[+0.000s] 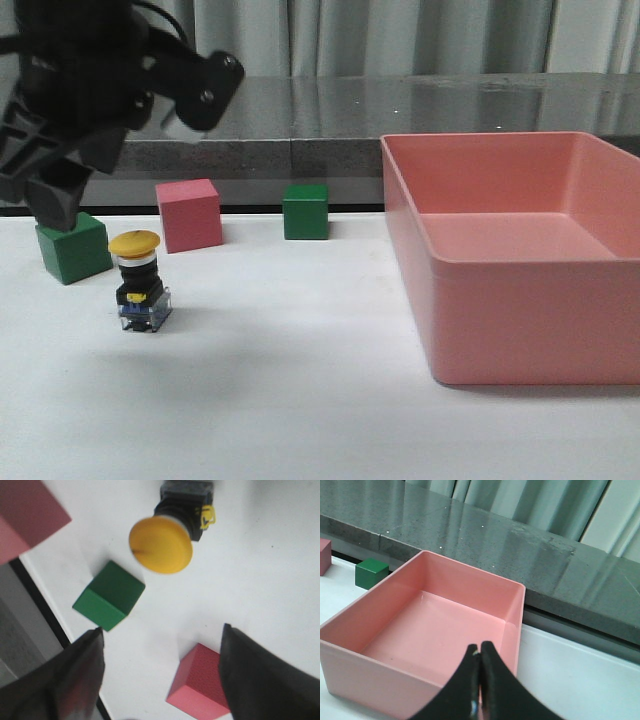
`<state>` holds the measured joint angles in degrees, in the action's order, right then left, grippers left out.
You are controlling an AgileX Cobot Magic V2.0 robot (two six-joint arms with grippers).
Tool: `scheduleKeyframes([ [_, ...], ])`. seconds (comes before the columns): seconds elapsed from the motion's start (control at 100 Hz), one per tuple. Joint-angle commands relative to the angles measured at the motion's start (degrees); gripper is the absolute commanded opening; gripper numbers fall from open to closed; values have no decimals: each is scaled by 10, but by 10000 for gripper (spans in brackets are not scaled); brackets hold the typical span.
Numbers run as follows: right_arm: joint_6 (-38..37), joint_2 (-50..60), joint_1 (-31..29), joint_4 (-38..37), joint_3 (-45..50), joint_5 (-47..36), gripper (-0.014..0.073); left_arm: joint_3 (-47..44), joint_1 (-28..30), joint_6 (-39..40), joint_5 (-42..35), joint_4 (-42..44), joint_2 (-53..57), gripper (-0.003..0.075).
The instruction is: Place and stand button with both arms
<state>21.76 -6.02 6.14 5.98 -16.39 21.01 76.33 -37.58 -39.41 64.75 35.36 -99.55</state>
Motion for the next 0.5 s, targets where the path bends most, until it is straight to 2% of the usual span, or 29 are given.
scheduleKeyframes([
  [0.0,0,-6,-3,4,-16,-43,-62,16,-3,106,15,22,56,324],
  [0.21,0,-6,-3,4,-16,-43,-62,19,9,282,-7,21,122,-19],
  [0.36,0,-6,-3,4,-16,-43,-62,12,33,356,-74,-9,191,-20],
  [0.49,0,-6,-3,4,-16,-43,-62,-52,38,429,-197,-8,280,-20],
])
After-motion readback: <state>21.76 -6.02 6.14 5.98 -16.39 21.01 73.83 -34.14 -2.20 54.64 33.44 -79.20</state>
